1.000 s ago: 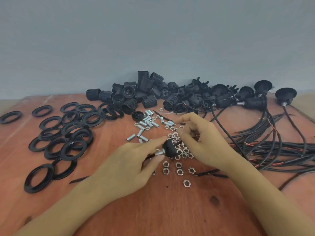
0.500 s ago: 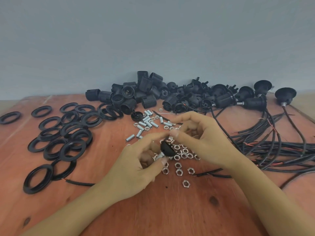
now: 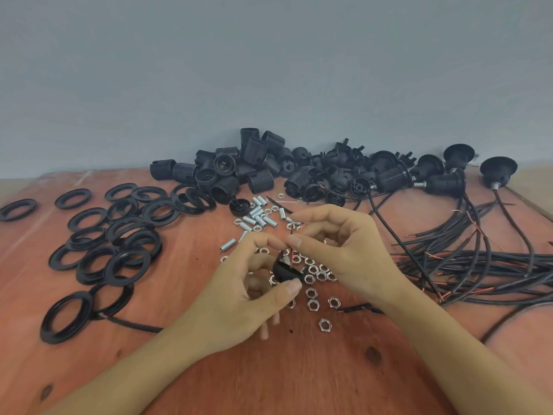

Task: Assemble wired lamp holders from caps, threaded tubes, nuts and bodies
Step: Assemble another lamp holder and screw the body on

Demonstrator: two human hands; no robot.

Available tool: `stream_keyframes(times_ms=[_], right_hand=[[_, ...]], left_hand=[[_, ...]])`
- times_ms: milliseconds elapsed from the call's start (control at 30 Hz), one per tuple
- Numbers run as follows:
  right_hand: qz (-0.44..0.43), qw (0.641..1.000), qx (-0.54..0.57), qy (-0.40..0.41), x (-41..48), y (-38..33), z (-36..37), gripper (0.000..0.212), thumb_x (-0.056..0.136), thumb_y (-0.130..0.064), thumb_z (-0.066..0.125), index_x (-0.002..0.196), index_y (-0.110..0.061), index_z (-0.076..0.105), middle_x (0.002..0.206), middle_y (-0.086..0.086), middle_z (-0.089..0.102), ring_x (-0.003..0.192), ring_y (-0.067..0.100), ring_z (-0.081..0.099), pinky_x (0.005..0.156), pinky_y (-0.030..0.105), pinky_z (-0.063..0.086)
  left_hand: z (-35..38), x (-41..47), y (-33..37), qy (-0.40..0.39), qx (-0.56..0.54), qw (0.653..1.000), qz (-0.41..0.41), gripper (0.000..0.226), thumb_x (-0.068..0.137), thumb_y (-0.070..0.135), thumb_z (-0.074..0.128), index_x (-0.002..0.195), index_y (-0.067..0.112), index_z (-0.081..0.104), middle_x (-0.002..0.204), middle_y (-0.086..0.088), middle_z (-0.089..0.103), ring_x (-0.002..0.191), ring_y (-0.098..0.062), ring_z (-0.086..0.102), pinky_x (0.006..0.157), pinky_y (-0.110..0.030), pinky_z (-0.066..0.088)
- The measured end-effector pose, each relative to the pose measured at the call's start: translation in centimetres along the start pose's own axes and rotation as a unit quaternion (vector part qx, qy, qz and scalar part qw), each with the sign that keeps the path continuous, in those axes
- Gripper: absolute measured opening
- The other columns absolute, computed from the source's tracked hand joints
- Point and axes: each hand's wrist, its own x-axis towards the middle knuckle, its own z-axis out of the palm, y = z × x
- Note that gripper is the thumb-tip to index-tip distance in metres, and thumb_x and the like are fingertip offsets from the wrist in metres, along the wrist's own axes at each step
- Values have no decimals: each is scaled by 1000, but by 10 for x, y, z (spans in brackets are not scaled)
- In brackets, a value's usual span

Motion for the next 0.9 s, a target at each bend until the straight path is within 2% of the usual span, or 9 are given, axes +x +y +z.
stream_keyframes(times_ms=[100, 200, 333, 433, 500, 600, 667, 767, 900], right_hand=[[-10, 1000, 13, 7, -2, 1, 3, 16, 73, -22, 79, 88, -23, 74, 76, -2, 74, 65, 11, 64, 63, 19, 52], [-29, 999, 4, -12, -4, 3, 8, 16, 78, -16, 80, 86, -29, 77, 80, -2, 74, 68, 17, 64, 66, 28, 56], [-33, 999, -2, -3, -4, 2, 10, 16, 79, -20, 78, 93, -28, 77, 80, 2, 74, 68, 18, 64, 64, 35, 56], [-22, 1000, -11, 5, -3, 2, 7, 26, 80, -12, 77, 102, -24, 72, 75, 1, 72, 66, 15, 63, 63, 39, 53], [-20, 1000, -13, 1, -2, 4, 5, 27, 83, -7, 75, 105, -22, 70, 71, 0, 70, 65, 13, 61, 64, 32, 51], [4, 999, -38, 9, -1, 8, 4, 24, 85, -7, 74, 104, -22, 70, 67, -5, 68, 60, 5, 58, 57, 18, 45], [16, 990, -137, 40, 0, 13, 0, 22, 87, -10, 73, 102, -26, 69, 71, -11, 69, 62, 0, 57, 58, 12, 42], [-8, 910, -410, 66, 0, 17, -9, 18, 89, -22, 69, 106, -27, 70, 86, -17, 63, 82, 4, 52, 76, 23, 45], [-2, 871, -489, 53, -1, 17, -12, 19, 90, -28, 65, 108, -27, 71, 95, -12, 56, 90, 11, 44, 85, 34, 42]], left_hand=[[0, 2, 3, 14, -80, 997, -10, 24, 83, 27, 69, 100, 27, 52, 93, 0, 67, 57, -27, 63, 42, -29, 50], [-1, 2, 7, 36, -91, 995, -27, 11, 93, 25, 62, 99, 21, 55, 84, 6, 66, 52, -20, 58, 35, -21, 38], [-1, 4, 6, 57, -55, 996, -33, 18, 91, 34, 57, 97, 19, 64, 65, 10, 61, 42, -11, 46, 33, -17, 29], [-2, 5, 6, 71, -49, 995, -41, 21, 89, 36, 61, 83, 17, 67, 59, 1, 59, 46, -15, 55, 33, -19, 35], [-2, 6, 6, 102, -62, 992, -47, 20, 86, 34, 60, 76, 18, 67, 65, -3, 64, 54, -19, 64, 33, -21, 40], [-5, 8, 4, 169, -22, 984, -60, 25, 95, 24, 56, 72, 22, 65, 68, -1, 66, 48, -22, 56, 33, -22, 39], [-8, 10, 3, 186, -20, 979, -75, 23, 96, 22, 53, 77, 16, 63, 66, -4, 63, 50, -26, 49, 32, -18, 30], [-10, 11, 4, 201, -42, 975, -84, 19, 95, 18, 55, 80, 7, 58, 65, -6, 54, 51, -13, 50, 33, -13, 26], [-8, 11, 2, 189, -18, 980, -55, 21, 93, 13, 61, 72, 16, 61, 56, 9, 51, 44, -5, 41, 36, -8, 29]])
